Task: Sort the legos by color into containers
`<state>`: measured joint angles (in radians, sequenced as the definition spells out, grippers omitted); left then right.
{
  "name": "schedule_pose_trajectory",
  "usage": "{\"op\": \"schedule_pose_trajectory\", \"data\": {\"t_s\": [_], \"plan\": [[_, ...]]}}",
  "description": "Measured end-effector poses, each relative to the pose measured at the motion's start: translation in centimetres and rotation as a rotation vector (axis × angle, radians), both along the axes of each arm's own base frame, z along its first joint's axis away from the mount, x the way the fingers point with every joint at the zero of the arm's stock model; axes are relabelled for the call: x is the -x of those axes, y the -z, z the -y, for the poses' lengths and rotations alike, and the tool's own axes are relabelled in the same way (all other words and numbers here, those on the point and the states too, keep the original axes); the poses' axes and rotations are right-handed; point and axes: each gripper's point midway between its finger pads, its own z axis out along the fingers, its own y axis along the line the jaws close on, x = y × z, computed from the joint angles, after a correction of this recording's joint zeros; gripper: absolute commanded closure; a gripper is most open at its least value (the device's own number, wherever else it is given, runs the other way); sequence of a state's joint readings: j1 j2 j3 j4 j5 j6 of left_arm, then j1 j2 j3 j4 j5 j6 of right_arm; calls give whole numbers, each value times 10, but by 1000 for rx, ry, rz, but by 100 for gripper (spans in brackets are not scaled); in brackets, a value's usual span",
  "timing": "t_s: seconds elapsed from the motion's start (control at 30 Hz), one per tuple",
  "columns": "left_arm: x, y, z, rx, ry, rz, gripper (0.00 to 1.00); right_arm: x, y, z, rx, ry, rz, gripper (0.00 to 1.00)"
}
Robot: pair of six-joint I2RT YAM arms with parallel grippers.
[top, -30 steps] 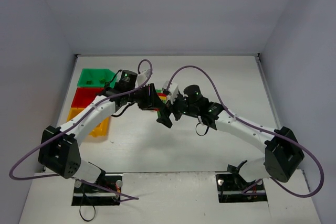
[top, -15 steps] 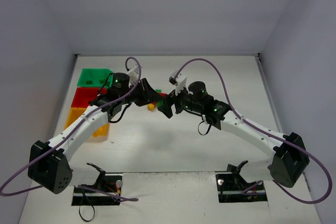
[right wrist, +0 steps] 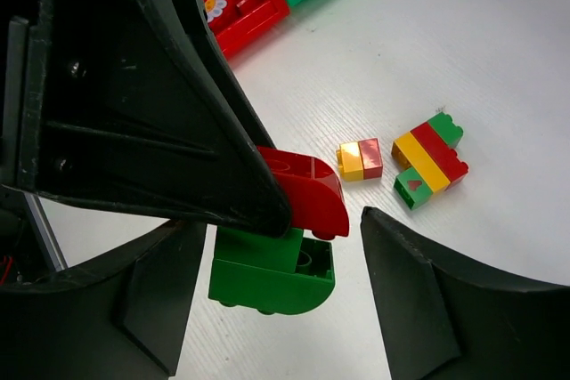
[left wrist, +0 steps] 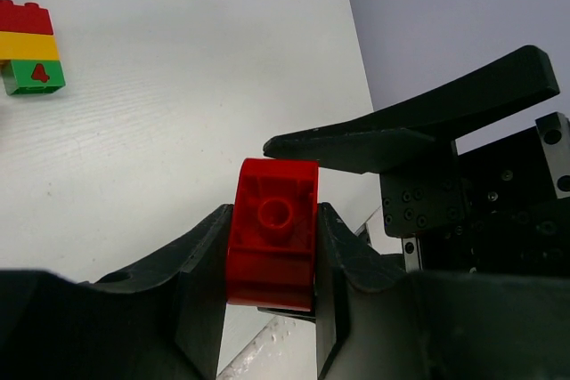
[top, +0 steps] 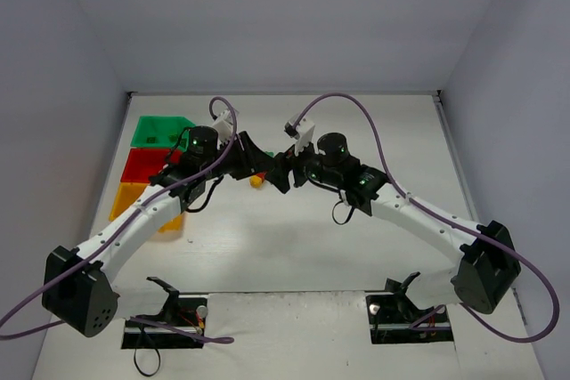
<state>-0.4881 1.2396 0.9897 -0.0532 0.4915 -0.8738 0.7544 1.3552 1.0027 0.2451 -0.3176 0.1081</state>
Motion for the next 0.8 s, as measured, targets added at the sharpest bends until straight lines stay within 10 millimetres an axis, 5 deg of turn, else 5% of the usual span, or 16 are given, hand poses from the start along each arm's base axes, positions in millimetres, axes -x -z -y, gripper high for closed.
{"op": "schedule_pose_trajectory", "data": {"t_s": [0.2, 0.43, 0.6, 0.8], "plan": [[-1, -3, -1, 2, -12, 14, 94, 0, 0, 0, -2, 0, 1, 47], [-1, -7, -1, 5, -21, 30, 91, -1, -2, -1, -9, 0, 3, 92], [-1, -7, -2, -2, -25, 38, 45, -1, -1, -1, -3, -2, 8, 100], [2, -3, -10, -50, -42, 32, 39, 0, 4, 2, 38, -19, 32, 100]]}}
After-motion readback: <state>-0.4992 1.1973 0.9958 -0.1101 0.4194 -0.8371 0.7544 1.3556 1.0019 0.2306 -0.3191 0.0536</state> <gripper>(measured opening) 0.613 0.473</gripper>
